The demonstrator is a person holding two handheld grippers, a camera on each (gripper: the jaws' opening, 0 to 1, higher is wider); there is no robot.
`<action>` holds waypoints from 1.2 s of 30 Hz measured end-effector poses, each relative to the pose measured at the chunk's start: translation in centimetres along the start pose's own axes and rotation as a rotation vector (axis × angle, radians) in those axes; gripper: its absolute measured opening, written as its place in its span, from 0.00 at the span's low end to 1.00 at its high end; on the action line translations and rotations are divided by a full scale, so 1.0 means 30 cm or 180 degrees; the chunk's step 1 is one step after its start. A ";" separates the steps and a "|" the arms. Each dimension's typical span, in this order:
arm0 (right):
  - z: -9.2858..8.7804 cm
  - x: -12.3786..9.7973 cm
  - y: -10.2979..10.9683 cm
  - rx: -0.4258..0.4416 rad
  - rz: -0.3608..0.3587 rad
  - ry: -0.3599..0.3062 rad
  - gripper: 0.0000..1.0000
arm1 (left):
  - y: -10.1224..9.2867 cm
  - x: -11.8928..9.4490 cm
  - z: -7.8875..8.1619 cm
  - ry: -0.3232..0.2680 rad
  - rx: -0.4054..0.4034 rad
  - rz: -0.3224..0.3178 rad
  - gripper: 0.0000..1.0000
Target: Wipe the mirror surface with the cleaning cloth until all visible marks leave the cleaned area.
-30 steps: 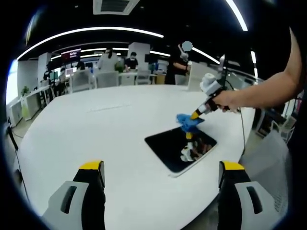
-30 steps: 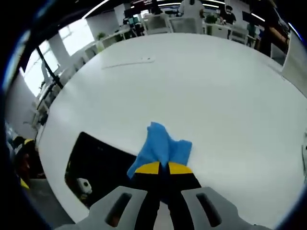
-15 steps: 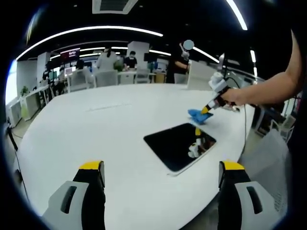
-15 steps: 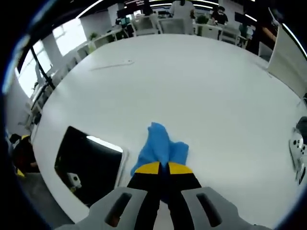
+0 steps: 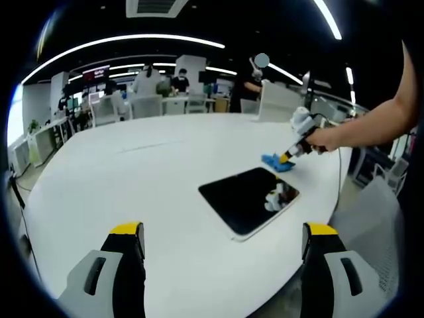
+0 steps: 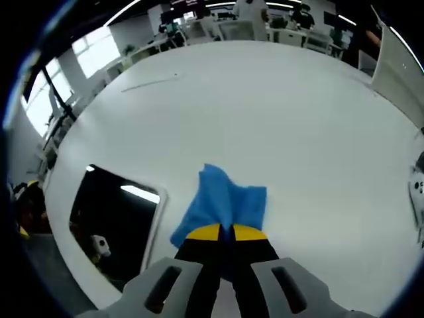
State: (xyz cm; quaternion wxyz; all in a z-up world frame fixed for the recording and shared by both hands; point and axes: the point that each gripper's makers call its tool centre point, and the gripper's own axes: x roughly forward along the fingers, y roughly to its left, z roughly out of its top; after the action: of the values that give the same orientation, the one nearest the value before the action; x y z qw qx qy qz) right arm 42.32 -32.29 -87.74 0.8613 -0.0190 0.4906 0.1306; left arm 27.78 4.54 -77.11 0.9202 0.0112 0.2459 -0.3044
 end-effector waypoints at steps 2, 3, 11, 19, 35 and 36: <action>0.001 -0.009 0.005 -0.0021 -0.0007 -0.0036 0.00 | 0.002 0.000 -0.003 0.0009 0.0002 0.0006 0.99; 0.002 -0.009 0.005 -0.0006 -0.0005 -0.0041 0.00 | 0.002 0.001 -0.003 0.0010 0.0002 0.0008 0.99; 0.023 -0.013 -0.001 -0.0152 0.0032 -0.0284 0.06 | 0.002 0.002 -0.006 0.0019 0.0009 0.0008 0.99; 0.080 -0.135 -0.012 -0.0483 0.0123 -0.0904 0.54 | 0.008 0.004 -0.010 0.0027 0.0073 0.0061 0.99; -0.175 -0.375 -0.011 -0.0862 0.0437 -0.1171 0.98 | 0.045 -0.016 0.010 -0.0078 -0.0010 0.0152 0.99; -0.189 -0.390 0.001 -0.0841 0.0436 -0.1204 0.98 | 0.048 -0.017 0.011 -0.0083 -0.0047 0.0155 0.99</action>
State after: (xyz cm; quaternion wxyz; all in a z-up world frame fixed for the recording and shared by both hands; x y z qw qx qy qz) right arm 31.87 -35.59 -80.74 0.9171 -0.0733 0.2993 0.2530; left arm 28.38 5.95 -76.77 0.9305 0.0065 0.2357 -0.2802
